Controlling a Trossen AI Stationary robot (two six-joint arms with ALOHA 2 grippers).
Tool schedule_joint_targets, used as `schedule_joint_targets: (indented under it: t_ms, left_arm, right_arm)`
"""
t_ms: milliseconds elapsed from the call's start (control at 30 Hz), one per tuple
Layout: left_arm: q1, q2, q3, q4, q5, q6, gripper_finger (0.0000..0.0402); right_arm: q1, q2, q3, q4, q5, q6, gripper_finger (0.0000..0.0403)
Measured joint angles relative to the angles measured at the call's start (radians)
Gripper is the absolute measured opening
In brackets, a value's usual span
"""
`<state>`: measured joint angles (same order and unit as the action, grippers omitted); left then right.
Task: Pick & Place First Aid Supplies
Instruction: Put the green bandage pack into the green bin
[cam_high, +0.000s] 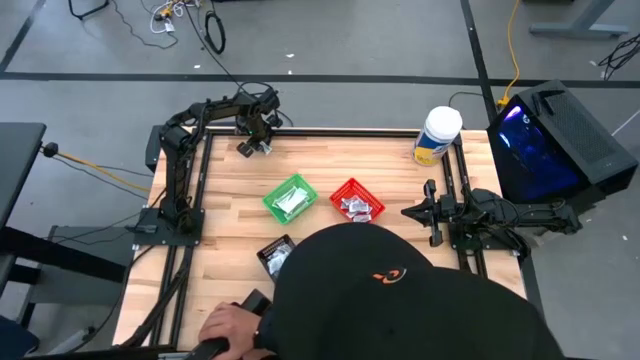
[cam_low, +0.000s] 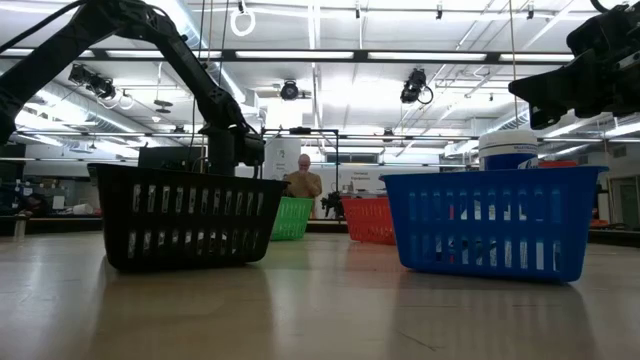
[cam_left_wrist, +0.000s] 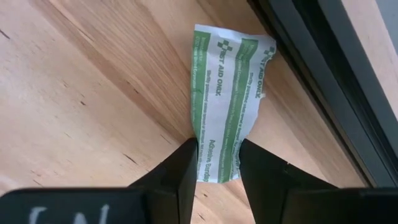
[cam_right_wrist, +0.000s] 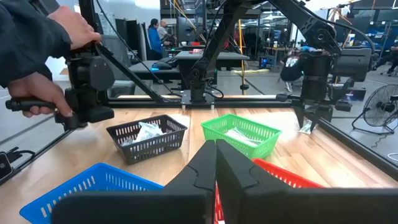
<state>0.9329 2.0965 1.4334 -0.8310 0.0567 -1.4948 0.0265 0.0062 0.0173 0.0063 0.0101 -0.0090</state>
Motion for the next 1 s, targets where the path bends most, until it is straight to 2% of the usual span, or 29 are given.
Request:
schedule_joint_targets:
  t_ms: [633, 1000]
  left_arm:
    - [-0.025, -0.175, -0.003, -0.001, -0.065, 0.029, 0.0126]
    - [-0.116, -0.277, -0.002, 0.003, -0.069, 0.195, 0.0126]
  right_arm:
    - [0.0, 0.0, 0.0, 0.0, 0.0, 0.0, 0.0013]
    - [0.0, 0.0, 0.0, 0.0, 0.0, 0.0, 0.0013]
